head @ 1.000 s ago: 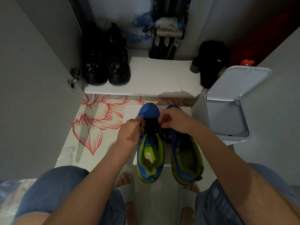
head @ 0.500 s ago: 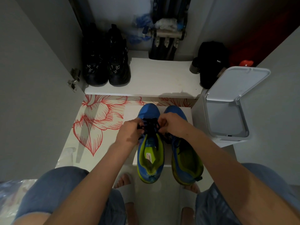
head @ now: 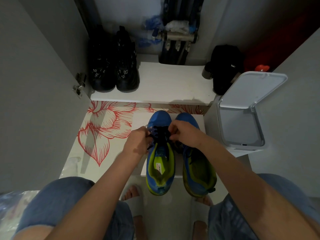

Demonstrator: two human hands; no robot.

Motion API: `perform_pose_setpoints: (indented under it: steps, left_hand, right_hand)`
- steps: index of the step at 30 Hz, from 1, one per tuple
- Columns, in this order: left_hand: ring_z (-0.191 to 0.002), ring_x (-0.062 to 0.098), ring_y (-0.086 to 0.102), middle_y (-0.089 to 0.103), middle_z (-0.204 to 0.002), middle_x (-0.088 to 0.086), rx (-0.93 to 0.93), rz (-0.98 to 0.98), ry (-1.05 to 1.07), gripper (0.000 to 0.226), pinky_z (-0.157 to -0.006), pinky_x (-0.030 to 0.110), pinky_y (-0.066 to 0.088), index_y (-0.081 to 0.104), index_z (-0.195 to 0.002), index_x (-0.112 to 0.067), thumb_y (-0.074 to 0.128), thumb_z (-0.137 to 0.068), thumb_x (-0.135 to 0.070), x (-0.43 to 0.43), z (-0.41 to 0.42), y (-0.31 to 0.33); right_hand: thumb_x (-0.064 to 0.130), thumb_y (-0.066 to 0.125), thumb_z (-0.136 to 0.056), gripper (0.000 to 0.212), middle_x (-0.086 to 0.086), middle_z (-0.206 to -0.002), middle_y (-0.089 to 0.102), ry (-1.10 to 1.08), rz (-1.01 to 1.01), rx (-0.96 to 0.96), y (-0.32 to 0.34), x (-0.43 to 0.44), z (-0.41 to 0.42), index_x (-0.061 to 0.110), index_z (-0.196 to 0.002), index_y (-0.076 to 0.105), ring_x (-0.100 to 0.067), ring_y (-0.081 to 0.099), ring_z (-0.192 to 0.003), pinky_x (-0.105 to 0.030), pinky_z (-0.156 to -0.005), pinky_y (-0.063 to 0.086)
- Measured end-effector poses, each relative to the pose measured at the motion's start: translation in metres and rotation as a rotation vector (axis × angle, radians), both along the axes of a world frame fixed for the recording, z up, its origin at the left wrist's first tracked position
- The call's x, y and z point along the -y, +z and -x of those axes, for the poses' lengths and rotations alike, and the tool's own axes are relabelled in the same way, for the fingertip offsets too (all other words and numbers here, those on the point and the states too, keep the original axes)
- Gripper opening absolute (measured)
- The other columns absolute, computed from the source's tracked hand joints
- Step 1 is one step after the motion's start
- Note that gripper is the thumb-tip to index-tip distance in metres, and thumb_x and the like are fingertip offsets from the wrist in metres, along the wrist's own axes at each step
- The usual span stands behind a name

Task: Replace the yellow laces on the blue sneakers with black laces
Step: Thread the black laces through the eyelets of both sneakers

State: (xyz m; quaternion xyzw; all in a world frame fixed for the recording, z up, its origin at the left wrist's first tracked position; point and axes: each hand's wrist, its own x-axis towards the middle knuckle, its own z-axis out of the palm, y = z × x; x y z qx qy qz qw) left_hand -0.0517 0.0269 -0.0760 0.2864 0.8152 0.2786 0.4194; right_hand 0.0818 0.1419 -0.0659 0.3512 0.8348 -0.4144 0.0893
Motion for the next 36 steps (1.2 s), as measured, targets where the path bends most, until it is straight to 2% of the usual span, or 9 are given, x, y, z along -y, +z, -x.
perform_pose_setpoints:
  steps: [1, 3, 5, 7, 14, 19, 26, 32, 36]
  left_hand:
    - [-0.064, 0.026, 0.066, 0.060, -0.077, 0.015, -0.009, 0.024, -0.059, 0.010, -0.063, 0.030, 0.057, 0.057, -0.083, -0.003, 0.054, -0.092, -0.007, -0.001, 0.004, 0.000]
    - [-0.048, 0.008, 0.063, 0.061, -0.062, 0.006, 0.037, 0.080, -0.052, 0.025, -0.058, 0.015, 0.051, 0.057, -0.066, -0.011, 0.057, -0.092, -0.010, 0.002, 0.011, -0.004]
    - [-0.045, 0.005, 0.058, 0.062, -0.064, 0.002, 0.072, 0.061, -0.067, 0.023, -0.054, 0.012, 0.049, 0.061, -0.068, -0.012, 0.060, -0.091, -0.009, 0.004, 0.012, -0.004]
    - [-0.056, 0.014, 0.059, 0.062, -0.084, 0.009, 0.107, 0.008, -0.071, 0.009, -0.047, 0.014, 0.052, 0.063, -0.082, -0.007, 0.061, -0.088, -0.001, 0.008, 0.010, 0.001]
    - [-0.073, 0.027, 0.062, 0.059, -0.092, 0.012, 0.021, -0.122, -0.123, 0.005, -0.048, 0.024, 0.055, 0.062, -0.085, -0.007, 0.061, -0.088, -0.003, 0.011, 0.005, 0.001]
    - [-0.087, 0.036, 0.063, 0.059, -0.090, 0.012, -0.117, -0.115, -0.200, 0.009, -0.072, 0.048, 0.056, 0.059, -0.081, -0.009, 0.057, -0.088, -0.005, 0.010, 0.005, -0.006]
    - [-0.089, 0.039, 0.063, 0.062, -0.101, 0.024, -0.213, -0.093, -0.301, 0.017, -0.074, 0.049, 0.054, 0.059, -0.104, 0.001, 0.049, -0.092, -0.007, 0.009, 0.001, -0.007]
    - [-0.086, 0.034, 0.063, 0.062, -0.100, 0.016, -0.149, -0.099, -0.257, 0.009, -0.075, 0.046, 0.054, 0.064, -0.092, -0.003, 0.057, -0.087, -0.004, 0.011, 0.003, -0.003]
    - [-0.086, 0.034, 0.063, 0.063, -0.099, 0.016, -0.164, -0.093, -0.263, 0.010, -0.076, 0.047, 0.054, 0.063, -0.094, -0.004, 0.054, -0.088, -0.005, 0.011, 0.002, -0.003]
  right_hand:
    - [0.005, 0.061, -0.088, 0.007, -0.016, -0.099, 0.063, -0.030, 0.011, 0.005, 0.002, -0.002, -0.002, 0.007, -0.090, 0.055, -0.025, 0.061, -0.090, -0.031, -0.078, 0.046]
    - [0.005, 0.064, -0.087, 0.002, -0.014, -0.097, 0.067, -0.047, 0.023, 0.007, 0.003, -0.004, -0.008, 0.005, -0.089, 0.063, -0.019, 0.062, -0.085, -0.023, -0.074, 0.046]
    - [0.004, 0.065, -0.085, 0.009, -0.001, -0.090, 0.066, -0.016, 0.065, -0.026, 0.002, -0.003, -0.011, 0.005, -0.093, 0.066, -0.008, 0.059, -0.079, -0.008, -0.068, 0.043]
    - [0.002, 0.066, -0.084, 0.013, 0.008, -0.083, 0.059, 0.002, 0.099, -0.062, 0.001, 0.002, -0.011, 0.006, -0.096, 0.067, 0.000, 0.054, -0.073, -0.002, -0.062, 0.041]
    - [0.005, 0.061, -0.088, 0.010, 0.013, -0.079, 0.052, 0.049, 0.092, -0.072, 0.002, 0.008, -0.011, 0.015, -0.086, 0.057, -0.003, 0.051, -0.075, -0.008, -0.064, 0.038]
    - [0.012, 0.049, -0.095, 0.017, 0.008, -0.082, 0.043, 0.201, -0.022, -0.019, 0.011, 0.012, -0.002, 0.020, -0.080, 0.047, -0.010, 0.043, -0.078, -0.017, -0.064, 0.032]
    - [0.020, 0.047, -0.097, 0.007, -0.002, -0.097, 0.053, 0.126, 0.019, -0.126, 0.025, 0.026, 0.013, 0.014, -0.098, 0.051, -0.015, 0.051, -0.087, -0.029, -0.077, 0.042]
    - [0.011, 0.058, -0.091, 0.006, 0.006, -0.084, 0.060, -0.098, 0.125, -0.173, 0.026, 0.001, -0.001, 0.010, -0.095, 0.063, -0.006, 0.055, -0.071, -0.017, -0.068, 0.046]
    - [0.003, 0.064, -0.085, 0.020, 0.004, -0.092, 0.057, 0.102, 0.029, 0.069, 0.018, -0.005, -0.016, 0.006, -0.104, 0.066, -0.007, 0.052, -0.085, -0.008, -0.065, 0.038]
